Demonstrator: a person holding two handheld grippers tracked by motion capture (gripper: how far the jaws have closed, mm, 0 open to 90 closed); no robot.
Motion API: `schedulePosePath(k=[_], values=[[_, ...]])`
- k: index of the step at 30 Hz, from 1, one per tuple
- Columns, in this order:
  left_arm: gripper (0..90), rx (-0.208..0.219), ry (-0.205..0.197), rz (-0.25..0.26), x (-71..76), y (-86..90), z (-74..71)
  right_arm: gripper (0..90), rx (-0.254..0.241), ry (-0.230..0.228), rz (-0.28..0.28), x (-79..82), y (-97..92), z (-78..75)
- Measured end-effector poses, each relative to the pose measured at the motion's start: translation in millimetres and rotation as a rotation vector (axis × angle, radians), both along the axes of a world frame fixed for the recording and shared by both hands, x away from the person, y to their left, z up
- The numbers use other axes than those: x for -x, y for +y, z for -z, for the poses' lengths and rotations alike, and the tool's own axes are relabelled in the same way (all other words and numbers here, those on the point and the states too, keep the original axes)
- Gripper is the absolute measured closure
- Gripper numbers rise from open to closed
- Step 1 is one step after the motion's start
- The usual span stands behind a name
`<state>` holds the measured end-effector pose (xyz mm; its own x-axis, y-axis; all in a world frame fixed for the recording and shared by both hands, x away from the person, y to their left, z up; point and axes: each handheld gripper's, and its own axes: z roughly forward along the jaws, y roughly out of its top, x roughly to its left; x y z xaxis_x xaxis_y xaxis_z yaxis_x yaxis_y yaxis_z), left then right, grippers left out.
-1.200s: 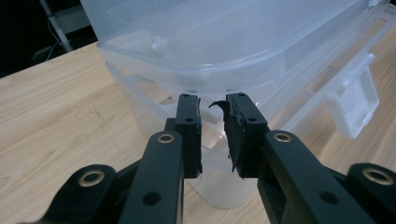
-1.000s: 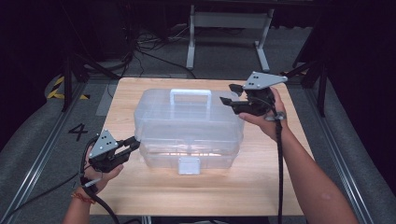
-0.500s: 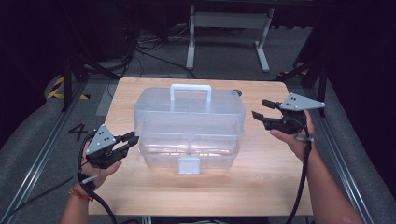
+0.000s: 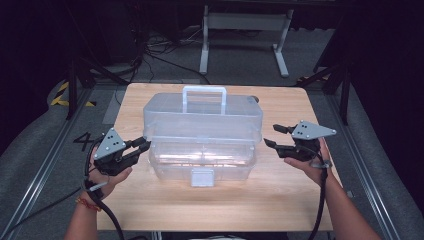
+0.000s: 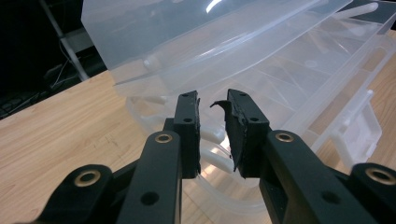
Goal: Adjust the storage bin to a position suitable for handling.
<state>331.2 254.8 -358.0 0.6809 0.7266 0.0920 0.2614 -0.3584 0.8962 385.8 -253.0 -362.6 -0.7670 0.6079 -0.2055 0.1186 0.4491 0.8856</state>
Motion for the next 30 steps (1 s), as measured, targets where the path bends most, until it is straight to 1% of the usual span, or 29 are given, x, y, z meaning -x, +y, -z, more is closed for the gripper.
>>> schedulePosePath(k=[2, 5, 7, 9, 12, 14, 18, 21, 23, 24, 25, 26, 27, 28, 29, 30], values=[[75.0, -0.002, -0.002, 0.002, -0.5, -0.8, 0.2, 42.5, -0.011, -0.003, -0.022, 2.5, 4.1, 0.7], [75.0, -0.001, -0.003, 0.006, -1.0, -1.7, 0.9, 42.8, -0.014, -0.015, -0.028, 4.1, 11.4, 2.3], [74.9, 0.002, -0.003, 0.007, -1.2, -1.8, 1.3, 43.1, -0.026, -0.017, -0.027, 3.5, 16.3, 3.9], [74.9, -0.002, -0.001, 0.008, -1.1, -1.8, 1.4, 43.8, -0.039, -0.019, -0.030, 1.7, 19.2, 4.9], [72.9, -0.007, -0.002, 0.007, -0.3, -2.7, 2.6, 43.9, -0.070, -0.028, -0.026, -0.6, 21.7, 4.6], [71.7, -0.020, -0.008, 0.004, 0.1, -2.9, 3.1, 44.0, -0.073, -0.031, -0.027, -1.1, 23.2, 4.8], [68.0, -0.041, -0.013, -0.017, 4.1, 1.5, 4.2, 44.9, -0.070, -0.051, -0.020, 0.2, 25.2, 4.9], [65.8, -0.039, -0.017, -0.046, 10.2, 10.7, 4.9, 46.7, -0.078, -0.072, -0.006, 1.1, 25.2, 3.6], [64.6, -0.040, -0.008, -0.064, 13.8, 17.8, 7.9, 48.2, -0.084, -0.090, 0.006, 1.5, 25.4, 2.4], [64.2, -0.042, 0.005, -0.070, 15.1, 21.1, 10.9, 48.6, -0.086, -0.096, 0.008, 1.4, 25.7, 1.6], [63.9, -0.042, 0.005, -0.070, 15.1, 21.1, 10.9, 48.6, -0.086, -0.096, 0.008, 1.4, 25.7, 1.6], [63.6, -0.049, 0.022, -0.079, 16.1, 24.6, 16.2, 48.7, -0.096, -0.114, 0.026, 0.7, 26.5, -0.3], [63.2, -0.078, 0.048, -0.088, 16.6, 28.3, 25.4, 49.9, -0.102, -0.120, 0.034, 0.2, 26.7, -1.4], [63.3, -0.078, 0.048, -0.088, 16.6, 28.3, 25.4, 50.9, -0.112, -0.118, 0.039, 0.0, 27.1, -2.2], [63.4, -0.093, 0.098, -0.091, 16.8, 29.5, 40.6, 52.3, -0.116, -0.123, 0.045, -0.5, 27.5, -3.1], [63.3, -0.093, 0.098, -0.091, 16.8, 29.5, 40.6, 52.3, -0.116, -0.123, 0.045, -0.5, 27.5, -3.1]])
